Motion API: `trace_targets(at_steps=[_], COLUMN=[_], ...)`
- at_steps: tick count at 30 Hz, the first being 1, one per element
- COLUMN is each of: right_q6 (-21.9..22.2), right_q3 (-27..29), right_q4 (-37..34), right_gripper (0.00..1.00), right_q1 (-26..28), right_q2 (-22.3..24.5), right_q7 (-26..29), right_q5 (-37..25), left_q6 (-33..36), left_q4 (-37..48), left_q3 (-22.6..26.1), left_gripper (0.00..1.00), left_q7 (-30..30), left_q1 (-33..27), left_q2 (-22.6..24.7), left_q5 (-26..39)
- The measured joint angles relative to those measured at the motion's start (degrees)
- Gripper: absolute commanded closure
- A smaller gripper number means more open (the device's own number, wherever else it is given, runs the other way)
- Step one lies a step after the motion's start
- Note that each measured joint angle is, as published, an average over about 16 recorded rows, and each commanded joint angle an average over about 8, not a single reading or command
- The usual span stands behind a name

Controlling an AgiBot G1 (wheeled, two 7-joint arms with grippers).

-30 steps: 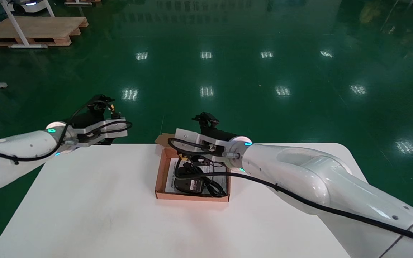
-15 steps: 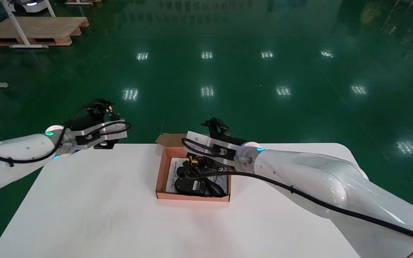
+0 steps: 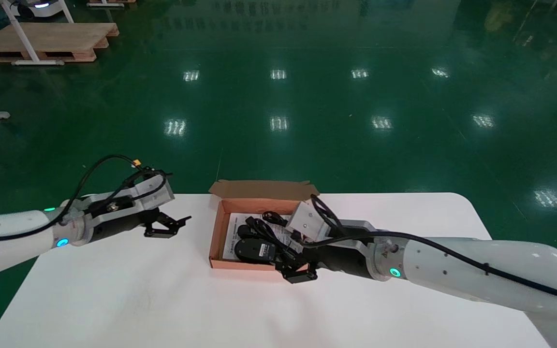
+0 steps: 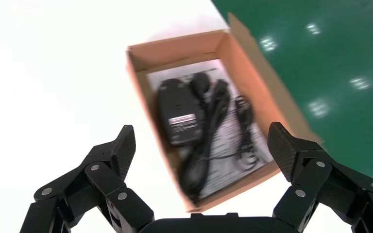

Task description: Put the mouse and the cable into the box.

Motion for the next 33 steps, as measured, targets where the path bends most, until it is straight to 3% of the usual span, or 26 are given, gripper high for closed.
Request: trace_targets(at_steps=[33], right_q6=[-32.90], right_q3=[25.49], right_q4=[12.47], right_gripper=[0.00], right_q1=[-15.64], right_q2=[23.11], right_q7=[-8.52], right_q5=[43.00], left_q6=[36.68], left_q4=[-21.96], left_q3=[-19.06], left_gripper=[0.00], left_q7=[-13.94], left_q1=[15.19], left_q2=[-15.25], left_q5=[-35.57])
